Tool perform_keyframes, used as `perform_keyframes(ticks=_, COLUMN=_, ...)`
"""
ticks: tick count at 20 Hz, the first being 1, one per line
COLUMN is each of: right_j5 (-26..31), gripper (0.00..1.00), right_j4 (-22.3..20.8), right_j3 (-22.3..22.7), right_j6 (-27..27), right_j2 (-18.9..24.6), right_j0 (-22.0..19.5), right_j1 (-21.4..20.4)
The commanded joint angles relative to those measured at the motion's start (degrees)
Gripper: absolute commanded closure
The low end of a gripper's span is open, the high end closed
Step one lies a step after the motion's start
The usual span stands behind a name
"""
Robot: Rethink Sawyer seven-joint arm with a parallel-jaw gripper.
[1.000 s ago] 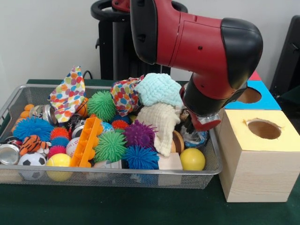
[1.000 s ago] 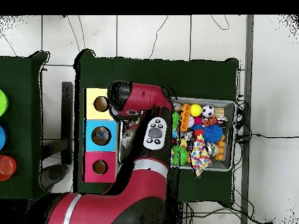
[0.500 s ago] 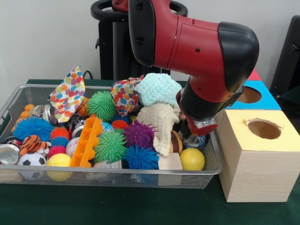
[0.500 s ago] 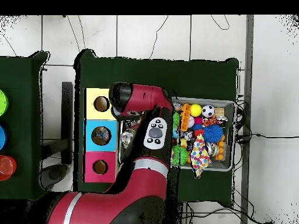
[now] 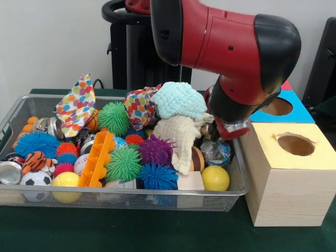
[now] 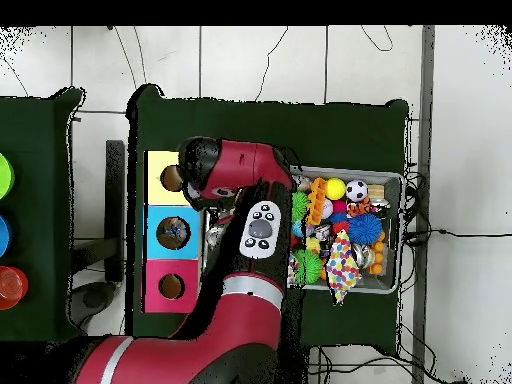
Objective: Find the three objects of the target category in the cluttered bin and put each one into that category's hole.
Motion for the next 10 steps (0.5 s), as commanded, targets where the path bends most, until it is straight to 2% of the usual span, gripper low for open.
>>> perform_keyframes(ticks=1, right_j5=14.8, gripper=1.00, right_j4=-0.1, right_j3=-4.2, right_j6=6.3, right_j2=0.5, right_j0=1.3, right_j1=-4.6)
perform_keyframes(ticks=3, right_j5=16.6, gripper=1.00, right_j4=-0.3, right_j3=-5.1, right_j6=6.3, right_j2=0.4, right_j0=1.1, right_j1=-4.9)
perform_keyframes(ticks=10, right_j5=8.2, gripper=1.00, right_j4=-0.4, right_j3=-3.8, right_j6=5.4, right_j2=1.9, right_j0=-0.2, right_j1=-2.9)
